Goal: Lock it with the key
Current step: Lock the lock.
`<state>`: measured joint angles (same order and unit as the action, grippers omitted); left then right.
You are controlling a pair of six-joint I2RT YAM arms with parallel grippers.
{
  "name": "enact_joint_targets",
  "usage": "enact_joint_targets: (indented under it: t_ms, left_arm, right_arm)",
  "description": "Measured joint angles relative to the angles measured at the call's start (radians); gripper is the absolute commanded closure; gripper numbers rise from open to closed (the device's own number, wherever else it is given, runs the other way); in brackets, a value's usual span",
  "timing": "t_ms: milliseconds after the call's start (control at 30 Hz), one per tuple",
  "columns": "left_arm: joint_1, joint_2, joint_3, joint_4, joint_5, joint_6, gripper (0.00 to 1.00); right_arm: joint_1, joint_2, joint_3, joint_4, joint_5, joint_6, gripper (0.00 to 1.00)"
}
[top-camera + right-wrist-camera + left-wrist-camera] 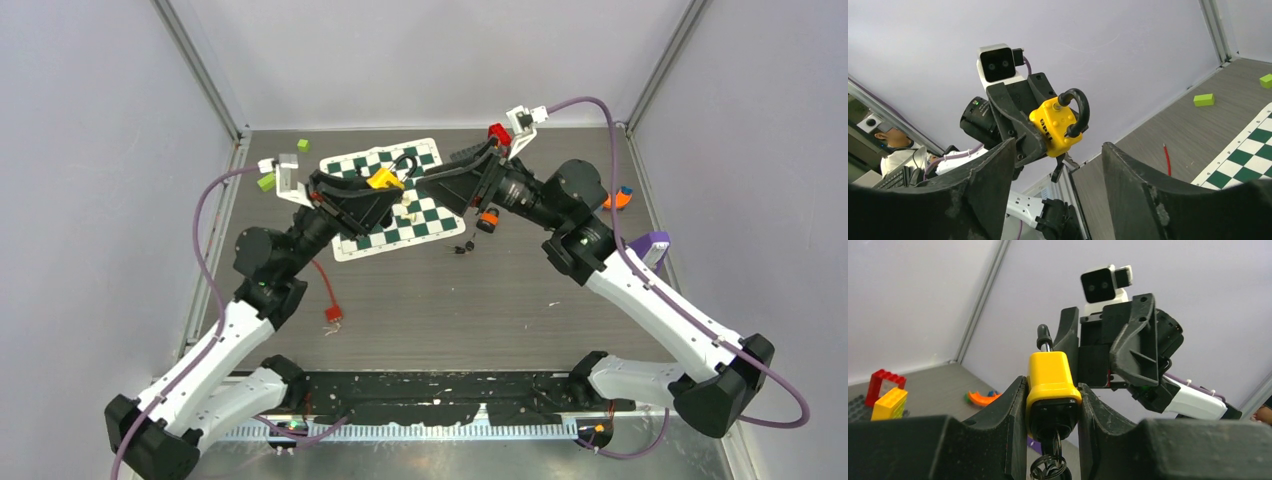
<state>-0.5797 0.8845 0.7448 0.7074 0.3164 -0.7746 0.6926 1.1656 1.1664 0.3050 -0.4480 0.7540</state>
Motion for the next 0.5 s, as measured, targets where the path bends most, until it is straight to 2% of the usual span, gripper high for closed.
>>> enact_joint_targets:
  t_ms: [133, 333, 467, 500]
  left_arm:
    - [0.065, -0.018, 0.091, -0.201, 0.089, -0.011, 1.00]
    - [0.171, 0.076, 0.262, -0.444, 0.340, -0.060, 1.00]
    - [0.197, 0.172, 0.327, -0.512, 0.498, -0.088, 1.00]
    - [0.200, 0.187, 0.327, -0.515, 0.527, -0.099, 1.00]
  right_arm:
    - [-0.031, -0.028, -0.002, -0.003, -0.031, -0.013, 0.19]
    - [-0.099, -0.030, -0.006, -0.016, -0.119, -0.015, 0.18]
    - [-0.127, -0.001, 0.000, -0.063, -0.174, -0.032, 0.26]
    - [-0.131, 0.008, 0.001, -0.074, -0.183, -0.039, 0.31]
